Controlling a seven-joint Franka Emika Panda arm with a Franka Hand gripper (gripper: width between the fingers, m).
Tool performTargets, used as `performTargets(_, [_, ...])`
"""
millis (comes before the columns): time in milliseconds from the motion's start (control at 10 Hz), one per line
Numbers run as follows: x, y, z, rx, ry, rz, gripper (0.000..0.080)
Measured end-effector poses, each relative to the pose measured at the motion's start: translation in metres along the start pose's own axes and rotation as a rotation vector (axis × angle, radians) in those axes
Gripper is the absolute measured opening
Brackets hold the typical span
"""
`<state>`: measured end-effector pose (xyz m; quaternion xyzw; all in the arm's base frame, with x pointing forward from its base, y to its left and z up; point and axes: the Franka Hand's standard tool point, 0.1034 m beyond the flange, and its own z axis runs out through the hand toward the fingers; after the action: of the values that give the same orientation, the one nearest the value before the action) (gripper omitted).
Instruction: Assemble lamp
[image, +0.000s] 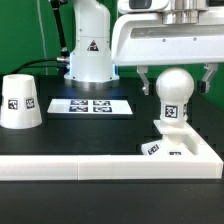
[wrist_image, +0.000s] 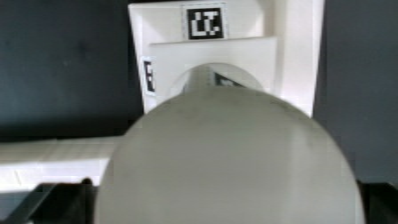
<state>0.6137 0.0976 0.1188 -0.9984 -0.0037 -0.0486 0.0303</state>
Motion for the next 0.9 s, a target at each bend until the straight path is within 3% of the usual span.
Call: performTargets(900, [-0.0016,-0.0057,0.0008,-0.033,-0.009,-0.927,0.0699])
